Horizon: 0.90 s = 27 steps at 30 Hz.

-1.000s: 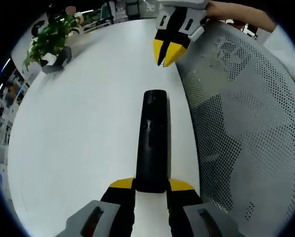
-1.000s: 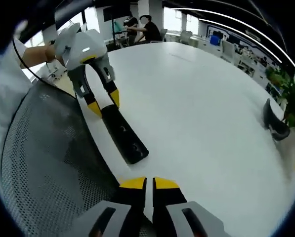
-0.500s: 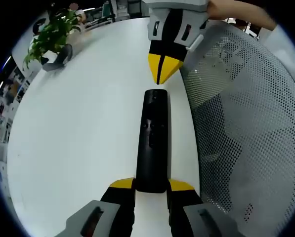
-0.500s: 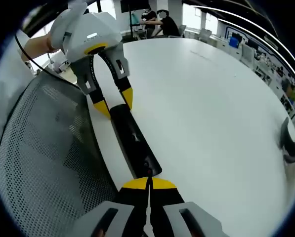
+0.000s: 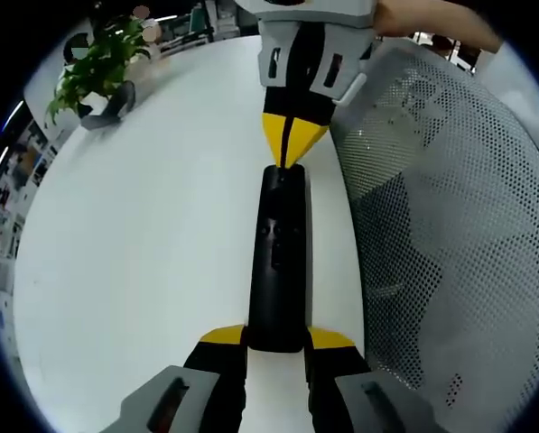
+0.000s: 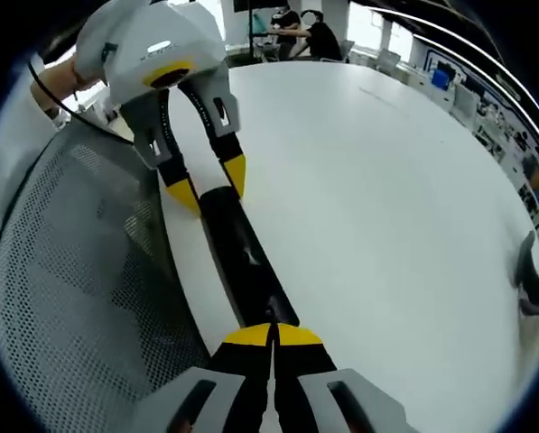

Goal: Press the specified remote control buttons in sequence, fully releasing each button before pressing the next.

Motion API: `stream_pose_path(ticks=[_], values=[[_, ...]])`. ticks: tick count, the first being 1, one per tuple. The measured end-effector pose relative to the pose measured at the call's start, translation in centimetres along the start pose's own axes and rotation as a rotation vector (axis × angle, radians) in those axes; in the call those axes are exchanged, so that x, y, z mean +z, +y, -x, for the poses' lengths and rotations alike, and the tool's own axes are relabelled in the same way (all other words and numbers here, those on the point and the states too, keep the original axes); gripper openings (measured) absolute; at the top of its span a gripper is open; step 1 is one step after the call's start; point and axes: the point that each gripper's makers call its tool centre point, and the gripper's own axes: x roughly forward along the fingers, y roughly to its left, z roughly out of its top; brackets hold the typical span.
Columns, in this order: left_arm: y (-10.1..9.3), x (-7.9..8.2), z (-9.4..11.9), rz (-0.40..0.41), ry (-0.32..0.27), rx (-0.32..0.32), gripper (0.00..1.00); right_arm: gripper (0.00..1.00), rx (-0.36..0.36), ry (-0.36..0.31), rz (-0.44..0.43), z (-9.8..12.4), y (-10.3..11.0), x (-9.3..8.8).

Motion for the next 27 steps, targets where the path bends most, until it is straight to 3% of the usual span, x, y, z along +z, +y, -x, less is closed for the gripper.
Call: stream_pose_path(ticks=[10,17,20,21,23,27], values=[[-0.1,-0.1,0.1,-0.003,-0.039,0.0,0.23,0.0,-0.034,0.044,-0.099,0.0,-0.2,0.0],[-0.1,-0.2,0.2,0.025,-0.149,0.003,0.23,0.0,-0.035,-0.039,-0.165,0.1,-0.2,0.1],[-0.3,-0.3,0.2,0.03,-0.156,0.005,0.23,0.0,-0.022,-0.068,-0.146,0.2,-0.1,0.2],[-0.3,-0.2,0.2,0.034,-0.157,0.009,0.23,0.0,-0.018,-0.078,-0.105,0.2,0.0,0.4],[-0.3,-0.2,0.2,0.042,-0.159,0.012,0.23,0.0,-0.047,-0.089,-0.07,0.4,-0.3,0.7],[-0.3,-0.2,0.2,0.047,-0.164,0.013,0.23,0.0,0.002,-0.084,-0.079,0.2,0.1,1.3]])
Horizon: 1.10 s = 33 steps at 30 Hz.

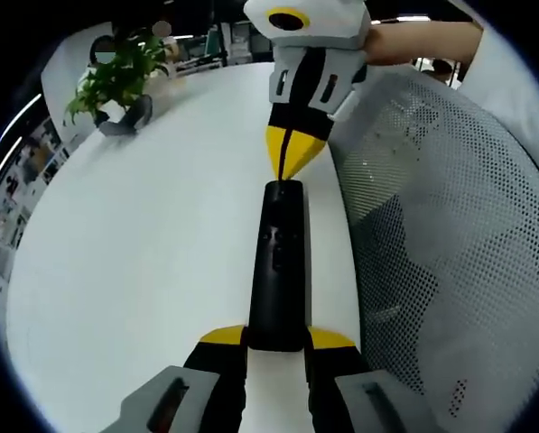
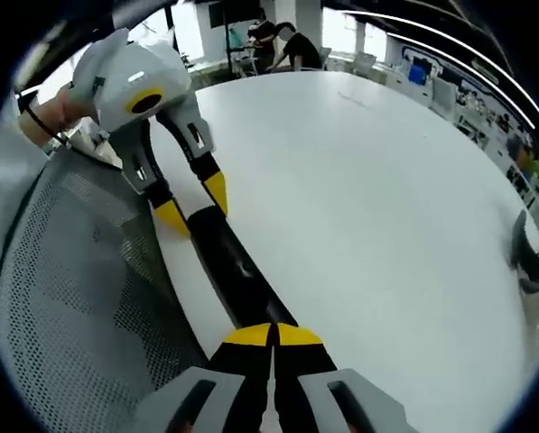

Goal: Press the specified remote control buttons in sequence, fully releasing each button before pressing the next.

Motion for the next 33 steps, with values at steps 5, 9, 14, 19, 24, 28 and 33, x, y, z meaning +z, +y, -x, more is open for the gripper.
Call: stream_pose_path(ticks=[5,9,14,19,24,28,33], values=[[-0.02,0.02,0.01,0.01,-0.014,-0.001,0.24,0.0,0.026,0.047,0.058,-0.79,0.32,0.08],[0.01,-0.04,0.1,0.021,-0.042,0.0,0.24,0.0,0.029,0.064,0.097,-0.87,0.48,-0.03],[-0.04,-0.04,0.16,0.029,-0.091,0.004,0.24,0.0,0.023,0.1,0.102,-1.06,0.48,0.01],[-0.05,-0.07,0.25,0.031,-0.156,0.002,0.24,0.0,0.022,0.136,0.079,-1.12,0.34,-0.04],[-0.1,0.15,0.23,0.041,-0.171,0.013,0.24,0.0,0.031,0.146,0.054,-1.09,0.29,-0.06],[-0.12,0.14,0.27,0.063,-0.205,0.038,0.24,0.0,0.048,0.117,0.064,-0.98,0.39,-0.15],[-0.13,0.08,0.27,0.097,-0.261,0.06,0.24,0.02,0.04,0.09,0.125,-1.01,0.87,-0.06]])
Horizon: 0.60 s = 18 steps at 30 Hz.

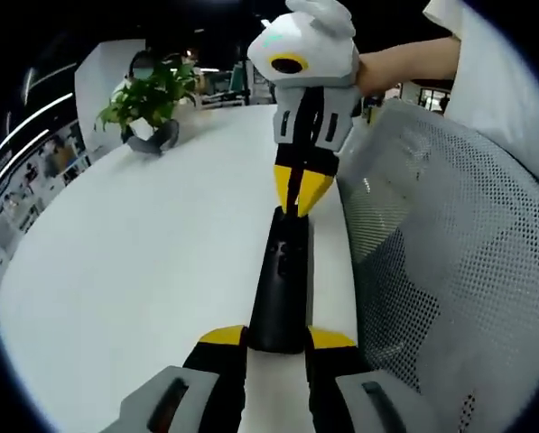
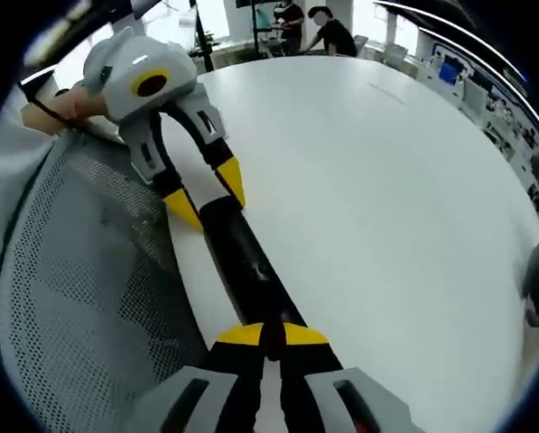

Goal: Press the specified remote control buttons in sequence, fully releasing each button before pressing the next.

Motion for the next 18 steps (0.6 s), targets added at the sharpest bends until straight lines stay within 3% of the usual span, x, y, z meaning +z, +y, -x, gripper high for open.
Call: stream_pose_path(ticks=[2,5,11,15,17,18], values=[[0.0,0.1,0.0,-0.002,-0.005,-0.003,0.24,0.0,-0.02,0.001,0.034,0.0,-0.3,-0.1],[0.0,0.1,-0.1,-0.004,-0.013,-0.005,0.24,0.0,-0.013,-0.013,-0.022,0.1,-0.8,0.1],[-0.4,0.2,-0.2,-0.018,-0.022,-0.019,0.24,0.0,0.012,-0.052,-0.011,0.4,-0.8,1.5],[-0.3,0.2,-0.2,-0.013,-0.027,-0.02,0.24,0.0,0.063,-0.002,0.057,-0.4,0.0,1.0],[-0.4,0.2,-0.2,-0.013,-0.028,-0.022,0.24,0.0,0.046,0.055,0.094,-0.6,-0.2,0.1],[-0.4,0.2,-0.2,-0.014,-0.027,-0.022,0.24,0.0,0.052,0.009,0.114,-0.6,-0.1,0.9]])
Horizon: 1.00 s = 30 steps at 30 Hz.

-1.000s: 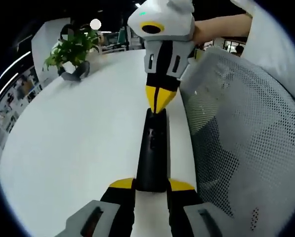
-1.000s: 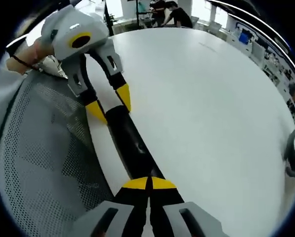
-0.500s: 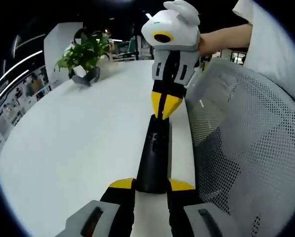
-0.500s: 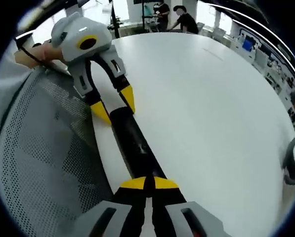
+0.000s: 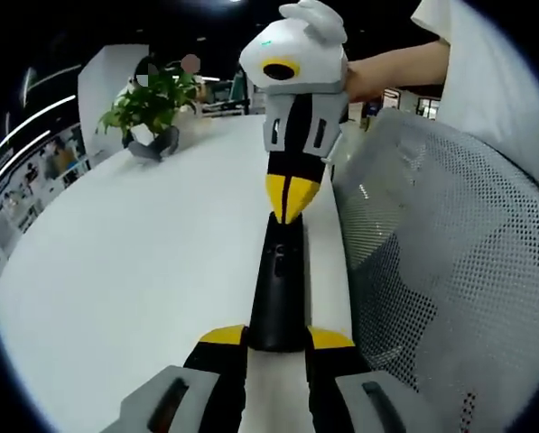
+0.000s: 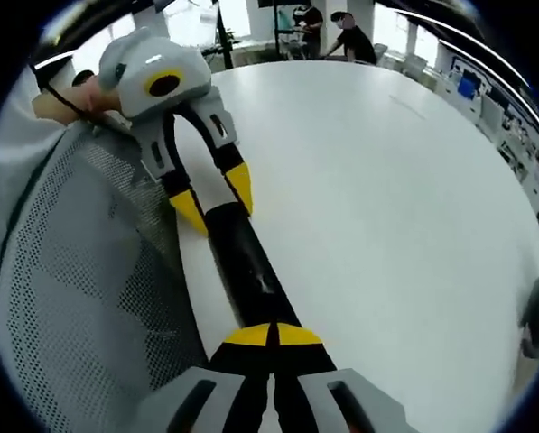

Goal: Press the specified remote control buttons in sequence, fully releasing each button before pressing the next.

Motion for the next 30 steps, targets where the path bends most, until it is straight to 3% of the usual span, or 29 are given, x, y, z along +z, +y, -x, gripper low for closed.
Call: stream_pose_path(ticks=[1,4,8,11,14,18,20,22,27,28,29,30], values=[[0.0,0.0,0.0,0.007,0.003,0.001,0.24,0.0,0.002,0.016,-0.006,0.1,0.1,-0.3],[-0.3,0.5,-0.3,0.064,-0.017,-0.019,0.27,0.0,0.012,0.03,0.088,0.0,0.2,-0.4],[-0.3,0.4,-0.7,-0.04,0.03,-0.018,0.25,0.0,-0.003,0.083,0.227,-0.2,0.2,-0.4],[-0.2,0.5,-0.7,-0.036,0.011,-0.013,0.24,0.0,0.003,0.137,0.347,-0.3,0.3,-0.4],[-0.2,0.5,-0.7,-0.07,0.023,-0.042,0.24,0.0,0.028,0.116,0.338,-0.1,0.2,-0.4],[-0.2,0.5,-0.7,-0.083,0.029,-0.06,0.24,0.03,0.027,-0.015,0.224,0.2,0.0,0.1],[-0.3,0.5,-0.6,-0.092,0.024,-0.079,0.24,0.06,0.052,-0.039,0.174,0.4,0.3,0.1],[-0.3,0.5,-0.6,-0.103,0.031,-0.095,0.24,0.06,0.058,-0.057,0.182,0.7,0.4,0.3],[-0.2,0.5,-0.7,-0.107,0.047,-0.101,0.24,0.06,0.09,-0.046,0.191,-0.1,1.2,0.5],[-0.3,0.5,-0.6,-0.105,0.046,-0.101,0.24,0.05,0.082,0.024,0.243,-0.5,1.1,-0.6],[-0.3,0.5,-0.6,-0.103,0.042,-0.098,0.24,0.05,0.087,-0.023,0.32,-0.1,1.3,0.4],[-0.3,0.5,-0.6,-0.1,0.041,-0.096,0.24,0.05,0.075,-0.004,0.263,0.0,1.4,0.1]])
